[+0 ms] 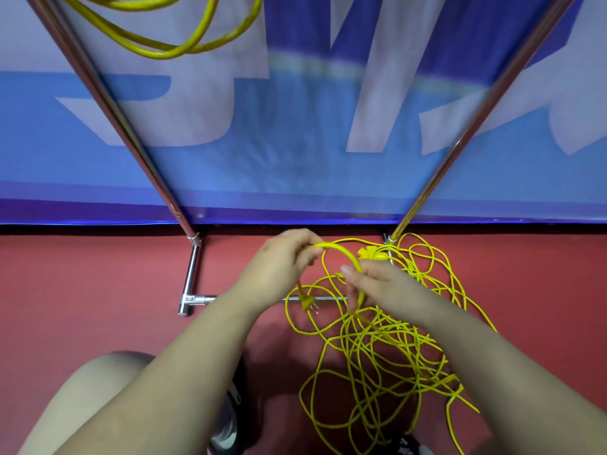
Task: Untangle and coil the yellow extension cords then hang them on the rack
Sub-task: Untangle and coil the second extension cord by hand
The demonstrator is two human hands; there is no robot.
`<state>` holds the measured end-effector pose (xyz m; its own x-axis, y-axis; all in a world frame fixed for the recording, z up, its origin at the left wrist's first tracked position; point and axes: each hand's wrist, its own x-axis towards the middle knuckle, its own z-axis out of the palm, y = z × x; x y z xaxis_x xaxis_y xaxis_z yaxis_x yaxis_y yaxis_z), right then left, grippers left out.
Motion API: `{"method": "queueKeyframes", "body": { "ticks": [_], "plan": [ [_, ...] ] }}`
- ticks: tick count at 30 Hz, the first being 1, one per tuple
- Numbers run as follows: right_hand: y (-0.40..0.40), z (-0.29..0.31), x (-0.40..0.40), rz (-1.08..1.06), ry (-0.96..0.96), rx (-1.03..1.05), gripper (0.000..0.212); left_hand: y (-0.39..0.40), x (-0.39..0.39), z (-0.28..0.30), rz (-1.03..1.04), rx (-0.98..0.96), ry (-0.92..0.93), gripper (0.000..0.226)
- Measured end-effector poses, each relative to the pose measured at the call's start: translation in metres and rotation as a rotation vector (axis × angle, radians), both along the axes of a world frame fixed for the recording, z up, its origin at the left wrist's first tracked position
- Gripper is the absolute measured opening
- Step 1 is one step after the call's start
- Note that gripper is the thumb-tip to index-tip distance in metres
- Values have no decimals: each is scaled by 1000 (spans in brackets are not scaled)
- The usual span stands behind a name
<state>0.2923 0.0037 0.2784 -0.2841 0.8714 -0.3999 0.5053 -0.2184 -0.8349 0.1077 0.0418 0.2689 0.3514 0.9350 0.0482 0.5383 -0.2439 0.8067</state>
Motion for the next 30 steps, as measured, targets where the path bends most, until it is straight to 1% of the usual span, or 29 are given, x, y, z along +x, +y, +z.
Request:
{"method": "queueKeyframes", "body": {
  "ticks": [1, 4, 5, 7, 9, 11, 13, 16, 20, 21, 23, 25, 26, 27, 29, 30],
  "plan": [
    [-3, -3, 0, 39, 18, -31, 32, 2, -4, 2, 43, 4, -26, 7],
    [-11, -12, 3, 118, 86, -19, 10, -2, -15, 4, 131, -14, -83, 10],
    [-12, -13, 5, 117, 76, 7, 10, -6, -19, 4, 162, -18, -90, 13],
    [-18, -11, 7, 96, 7, 80, 18, -17, -25, 8, 238, -21, -101, 20],
    [-23, 1, 5, 58, -67, 181, 25, -24, -32, 16, 321, -31, -125, 23],
    [-28, 19, -3, 30, -53, 253, 27, -31, -38, 30, 363, -26, -93, 22],
    [-37, 36, -13, 5, 9, 274, 22, -39, -46, 44, 367, 2, -32, 14],
    [-57, 49, -28, -32, 153, 254, 23, -55, -62, 61, 353, 29, 53, 7],
    [-77, 44, -41, -117, 273, 151, 20, -73, -76, 63, 331, 18, 152, 7],
    [-79, 43, -46, -133, 300, 117, 20, -78, -79, 60, 346, 5, 153, 6],
    [-81, 45, -60, -137, 319, 86, 20, -93, -86, 48, 401, -31, 125, 11],
    [-81, 48, -74, -122, 330, 82, 19, -105, -92, 35, 462, -102, 57, 15],
    [-82, 49, -81, -129, 338, 76, 20, -110, -92, 30, 489, -145, 11, 13],
    [-83, 50, -88, -150, 351, 67, 21, -114, -91, 26, 505, -192, -35, 19],
    [-86, 47, -99, -242, 406, 31, 19, -120, -85, 21, 475, -273, -91, 53],
    [-88, 44, -103, -310, 457, -3, 16, -124, -80, 19, 427, -316, -91, 62]
  ]
}}
